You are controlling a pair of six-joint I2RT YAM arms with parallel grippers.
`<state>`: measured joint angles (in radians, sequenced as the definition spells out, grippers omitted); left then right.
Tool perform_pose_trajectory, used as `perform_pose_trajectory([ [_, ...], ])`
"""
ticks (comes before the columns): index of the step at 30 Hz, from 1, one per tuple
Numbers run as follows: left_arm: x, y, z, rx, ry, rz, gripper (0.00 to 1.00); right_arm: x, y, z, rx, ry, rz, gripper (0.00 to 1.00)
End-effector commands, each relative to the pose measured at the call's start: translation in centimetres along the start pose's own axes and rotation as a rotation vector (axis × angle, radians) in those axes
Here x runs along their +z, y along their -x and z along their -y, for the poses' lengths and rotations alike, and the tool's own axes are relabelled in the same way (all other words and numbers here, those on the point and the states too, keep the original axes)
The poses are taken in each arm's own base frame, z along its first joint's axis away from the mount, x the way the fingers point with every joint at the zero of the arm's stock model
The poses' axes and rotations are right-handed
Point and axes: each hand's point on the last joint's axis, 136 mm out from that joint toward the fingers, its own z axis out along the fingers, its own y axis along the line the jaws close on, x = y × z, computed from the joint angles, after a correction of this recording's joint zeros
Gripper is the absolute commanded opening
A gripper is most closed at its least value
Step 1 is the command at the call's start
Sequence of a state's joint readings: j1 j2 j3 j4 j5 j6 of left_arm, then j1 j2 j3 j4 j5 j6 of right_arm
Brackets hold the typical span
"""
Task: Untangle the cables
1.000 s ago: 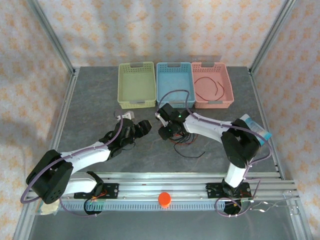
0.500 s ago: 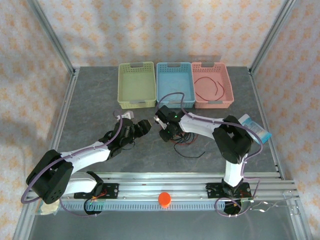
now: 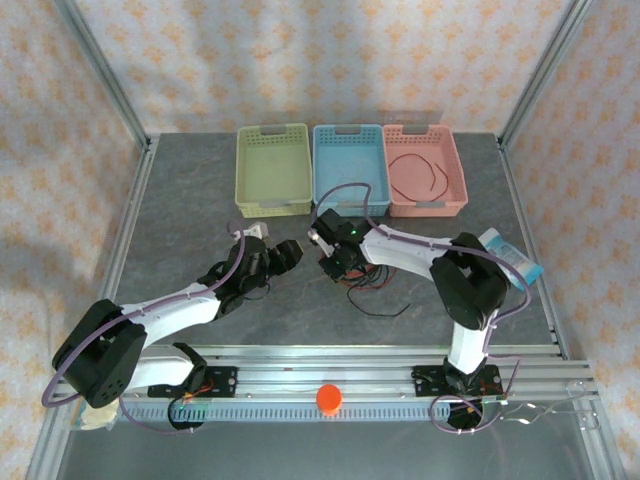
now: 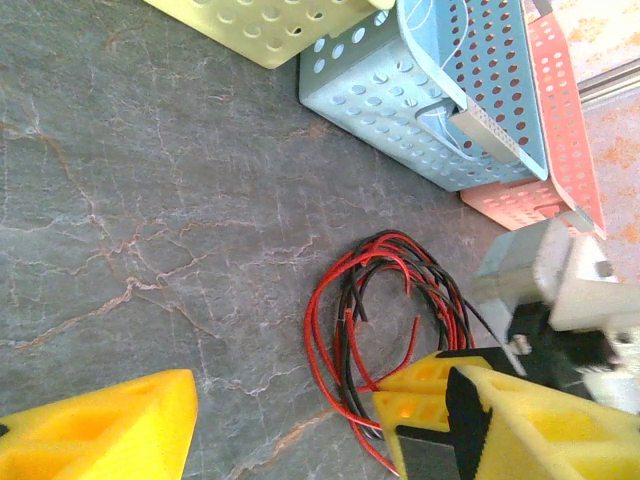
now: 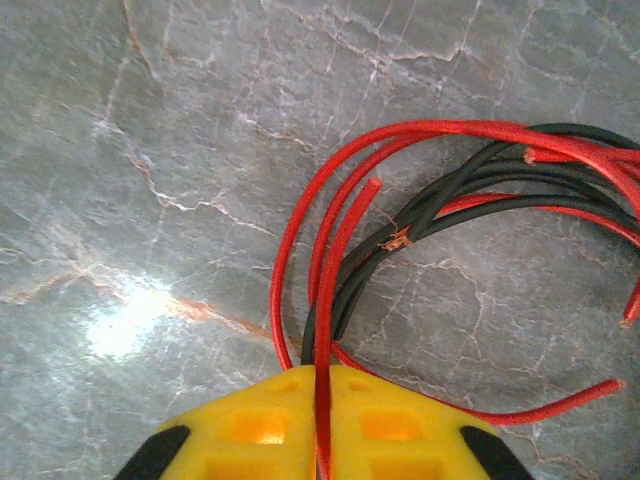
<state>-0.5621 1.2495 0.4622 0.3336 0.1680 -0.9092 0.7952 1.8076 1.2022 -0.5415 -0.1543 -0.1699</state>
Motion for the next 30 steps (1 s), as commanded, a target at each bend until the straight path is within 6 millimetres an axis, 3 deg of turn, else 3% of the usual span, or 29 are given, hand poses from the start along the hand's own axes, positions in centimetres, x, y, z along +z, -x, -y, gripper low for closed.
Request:
perform_pose_trajectory([
  [1,-0.5,1.3,0.6,0.027,-0.007,0.045,0.68,-2.5,1.6,-0.1,0.018,0.011,0.067,0.07],
  [12,-0.5,1.6,2.5,0.128,-0.052,0.036,0.70,-6.2,3.4,0.5,0.097,0.039,0.191,0.00],
  [20,-0.2,1.1,5.7,0.233,-0.106,0.050,0.77,-13.1,6.9,1.8,0.207,0.121,0.416,0.00],
  [25,1.3,1.0,6.3,0.264,-0.070,0.053,0.87,-17.4,8.1,2.3,0.234,0.158,0.532,0.00],
  [30,3.3,0.3,8.2,0.320,-0.059,0.049,0.92,-20.7,8.9,2.7,0.250,0.160,0.613,0.00],
])
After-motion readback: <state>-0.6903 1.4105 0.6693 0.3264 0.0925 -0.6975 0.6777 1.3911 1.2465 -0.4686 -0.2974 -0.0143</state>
